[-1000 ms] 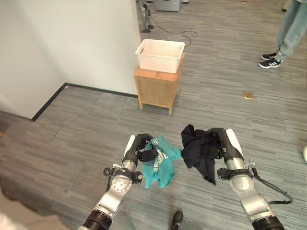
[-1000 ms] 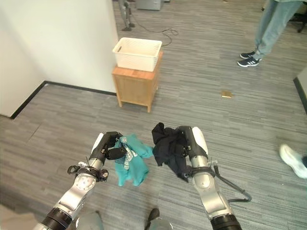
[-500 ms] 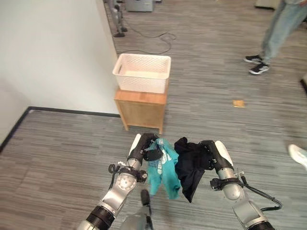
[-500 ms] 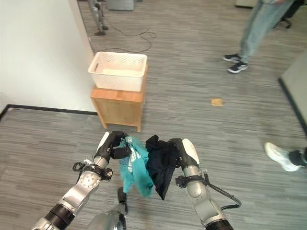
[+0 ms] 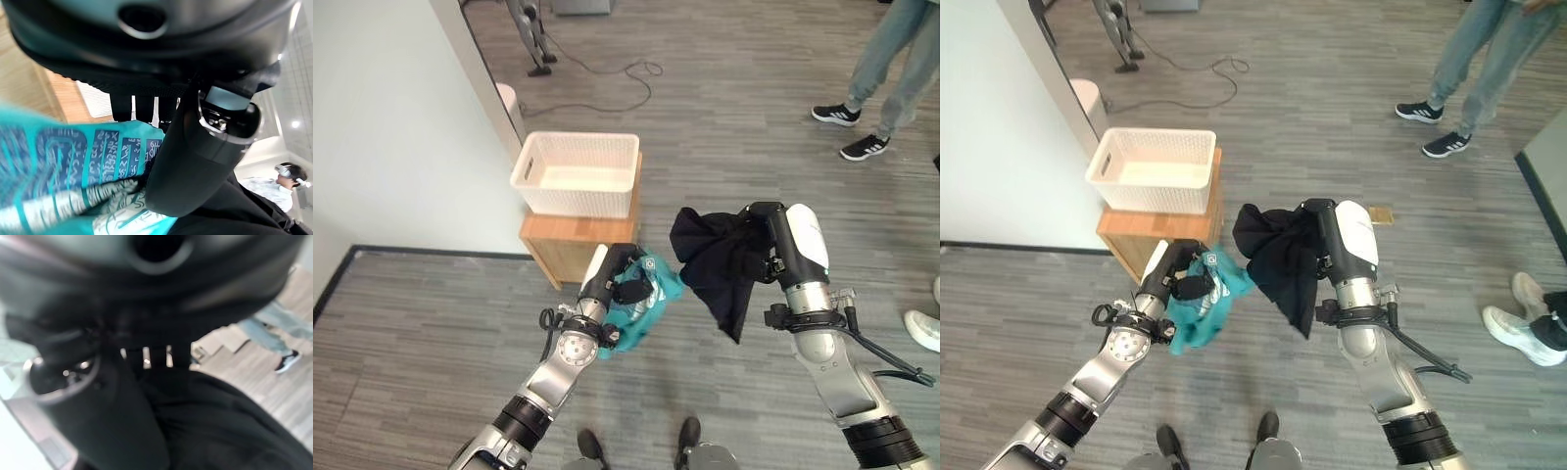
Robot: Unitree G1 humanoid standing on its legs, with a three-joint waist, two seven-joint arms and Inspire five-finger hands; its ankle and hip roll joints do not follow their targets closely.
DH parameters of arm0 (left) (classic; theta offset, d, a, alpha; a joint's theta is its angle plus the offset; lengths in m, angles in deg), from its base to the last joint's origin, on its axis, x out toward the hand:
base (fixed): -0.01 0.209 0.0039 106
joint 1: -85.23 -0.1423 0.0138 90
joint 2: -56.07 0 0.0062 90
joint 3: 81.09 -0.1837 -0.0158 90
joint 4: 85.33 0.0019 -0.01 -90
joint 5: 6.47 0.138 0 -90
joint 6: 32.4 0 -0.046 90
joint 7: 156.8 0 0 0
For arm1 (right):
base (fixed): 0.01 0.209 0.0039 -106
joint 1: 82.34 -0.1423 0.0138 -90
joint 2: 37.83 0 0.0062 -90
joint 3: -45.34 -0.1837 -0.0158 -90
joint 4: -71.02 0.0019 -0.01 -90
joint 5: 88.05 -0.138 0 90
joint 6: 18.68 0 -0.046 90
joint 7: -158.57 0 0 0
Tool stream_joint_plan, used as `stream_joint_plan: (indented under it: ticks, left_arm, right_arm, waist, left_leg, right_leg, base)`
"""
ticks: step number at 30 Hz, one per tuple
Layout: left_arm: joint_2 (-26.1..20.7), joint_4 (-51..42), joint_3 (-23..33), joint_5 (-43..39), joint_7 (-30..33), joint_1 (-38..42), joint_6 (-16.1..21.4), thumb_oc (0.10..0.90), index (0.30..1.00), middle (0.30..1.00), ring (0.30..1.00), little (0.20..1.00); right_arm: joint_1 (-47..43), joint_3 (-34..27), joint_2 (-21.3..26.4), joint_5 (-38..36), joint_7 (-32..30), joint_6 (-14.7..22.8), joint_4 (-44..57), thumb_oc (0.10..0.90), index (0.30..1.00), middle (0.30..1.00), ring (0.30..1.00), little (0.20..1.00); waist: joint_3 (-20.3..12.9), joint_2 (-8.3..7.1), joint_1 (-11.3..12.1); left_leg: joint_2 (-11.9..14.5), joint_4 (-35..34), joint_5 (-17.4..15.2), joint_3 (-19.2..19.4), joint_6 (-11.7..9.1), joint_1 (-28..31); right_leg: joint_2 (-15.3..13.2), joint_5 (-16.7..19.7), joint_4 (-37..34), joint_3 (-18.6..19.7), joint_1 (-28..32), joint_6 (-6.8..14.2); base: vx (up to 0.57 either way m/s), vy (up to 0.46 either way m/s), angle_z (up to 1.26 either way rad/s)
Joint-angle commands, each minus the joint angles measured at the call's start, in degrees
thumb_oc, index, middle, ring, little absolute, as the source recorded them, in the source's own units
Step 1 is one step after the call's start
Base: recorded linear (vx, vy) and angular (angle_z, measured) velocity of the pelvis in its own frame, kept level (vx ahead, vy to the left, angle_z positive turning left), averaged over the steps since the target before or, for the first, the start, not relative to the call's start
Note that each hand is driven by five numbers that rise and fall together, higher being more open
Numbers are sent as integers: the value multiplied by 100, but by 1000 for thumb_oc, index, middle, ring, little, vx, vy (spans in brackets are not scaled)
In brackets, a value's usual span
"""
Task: Pick up bed clothes into laundry basket.
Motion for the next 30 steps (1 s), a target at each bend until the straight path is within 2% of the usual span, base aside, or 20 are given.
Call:
stream_joint_plan:
  ticks: [1,2,3,5,7,9,10,11,14,17,19,20,21,24,26,27,28,30]
  left_arm:
    - [13,-492,359,162,121,512,784,400,300,300,300,300]
    - [16,-496,394,147,149,496,781,400,300,300,300,300]
    - [23,-490,463,136,158,441,778,400,300,300,300,300]
    - [14,-514,519,127,152,380,772,400,300,300,300,300]
    - [-9,-572,621,148,127,241,752,400,300,300,300,300]
    - [-10,-589,690,180,115,102,739,400,300,300,300,300]
    - [-19,-571,717,222,121,61,729,400,300,300,300,300]
    - [7,-565,742,238,135,1,736,400,300,300,300,300]
    - [-10,-554,790,292,210,-1,764,400,300,300,300,300]
    - [-51,-553,787,334,293,118,763,400,300,300,300,300]
    - [-48,-575,771,342,281,126,727,400,300,300,300,300]
    - [-42,-580,780,346,283,124,722,400,300,300,300,300]
    - [-61,-566,759,321,290,141,686,400,300,300,300,300]
    - [-67,-562,710,296,262,94,708,400,300,300,300,300]
    - [-107,-529,612,228,194,29,715,400,300,300,300,300]
    - [-105,-531,617,224,192,34,715,400,300,300,300,300]
    - [-136,-500,591,129,184,27,709,400,300,300,300,300]
    - [-177,-457,586,96,180,45,713,400,300,300,300,300]
  right_arm:
    - [-751,-51,-89,56,-143,552,282,400,300,300,300,300]
    - [-728,-18,-69,38,-111,565,266,400,300,300,300,300]
    - [-690,22,-44,12,-50,558,198,400,300,300,300,300]
    - [-641,22,-40,25,-19,549,186,400,300,300,300,300]
    - [-519,-20,-37,32,31,546,206,400,300,300,300,300]
    - [-434,-45,-28,81,71,556,202,400,300,300,300,300]
    - [-438,-56,-10,133,65,552,188,400,300,300,300,300]
    - [-458,-61,47,199,41,540,176,400,300,300,300,300]
    - [-758,-81,239,339,-35,516,220,400,300,300,300,300]
    - [-1382,-68,448,377,-195,475,309,400,300,300,300,300]
    - [-1754,-92,529,406,-288,408,386,400,300,300,300,300]
    - [-1774,-71,533,409,-300,402,374,400,300,300,300,300]
    - [-2126,-48,560,414,-347,374,488,400,300,300,300,300]
    - [-2527,-14,583,451,-455,331,487,400,300,300,300,300]
    - [-3042,-2,824,580,-568,215,304,400,300,300,300,300]
    - [-3065,11,828,580,-575,215,287,400,300,300,300,300]
    - [-3310,-12,992,688,-641,107,153,400,300,300,300,300]
    - [-3465,-68,1260,723,-658,12,-3,400,300,300,300,300]
  waist:
    - [-704,-492,395]
    - [-634,-509,451]
    - [-520,-600,569]
    - [-485,-617,580]
    - [-494,-615,613]
    - [-592,-552,604]
    - [-625,-470,634]
    - [-712,-401,649]
    - [-757,-267,701]
    - [-769,-213,672]
    - [-847,-107,610]
    - [-829,-101,607]
    - [-934,-102,529]
    - [-986,-148,532]
    - [-1053,-239,570]
    - [-1046,-242,574]
    - [-1028,-299,559]
    - [-943,-336,476]
  left_leg:
    - [382,1835,-1315,15,-534,-316]
    - [556,2407,-1153,-59,-634,-576]
    - [831,3030,-795,-1,-745,-956]
    - [965,3071,-756,67,-757,-1071]
    - [1094,2630,-796,216,-716,-1183]
    - [981,1791,-798,249,-702,-1045]
    - [934,1323,-695,189,-701,-1098]
    - [813,746,-444,131,-722,-1035]
    - [891,222,-25,111,-810,-1142]
    - [1235,155,102,674,-802,-1196]
    - [1301,8,261,1007,-760,-955]
    - [1306,-18,272,1010,-792,-914]
    - [1279,-87,263,1286,-743,-742]
    - [1211,-94,223,1480,-674,-659]
    - [1081,-107,54,1687,-519,-529]
    - [1063,-114,46,1699,-509,-521]
    - [879,-190,-191,1631,-459,-382]
    - [811,-161,-256,1799,-324,-342]
  right_leg:
    - [-426,-247,-680,-99,134,482]
    - [-371,-338,-680,-123,259,395]
    - [-365,-478,-680,-232,474,322]
    - [-350,-515,-680,-263,509,313]
    - [-361,-548,-680,-294,518,369]
    - [-366,-574,-680,-294,492,460]
    - [-332,-559,-680,-265,487,518]
    - [-318,-577,-680,-256,493,559]
    - [-239,-751,-680,-191,642,559]
    - [-218,-871,-680,-266,794,560]
    - [-134,-949,-680,-286,933,566]
    - [-123,-981,-680,-276,960,556]
    - [-102,-980,-679,-261,1054,526]
    - [-107,-946,-615,-286,1139,517]
    - [-192,-946,-212,-411,1127,555]
    - [-219,-964,-170,-402,1108,567]
    - [-372,-1021,448,-369,928,722]
    - [-454,-814,1070,-351,577,832]
  base:
    - [86,-213,17]
    - [196,-302,12]
    - [121,-165,6]
    - [114,-57,12]
    - [154,29,19]
    - [164,112,-3]
    - [200,158,20]
    - [220,152,16]
    - [241,112,-9]
    - [204,114,13]
    - [204,115,11]
    - [250,126,2]
    - [261,110,-1]
    - [208,127,-15]
    - [168,151,-10]
    - [180,191,4]
    - [175,207,-11]
    - [143,210,-10]
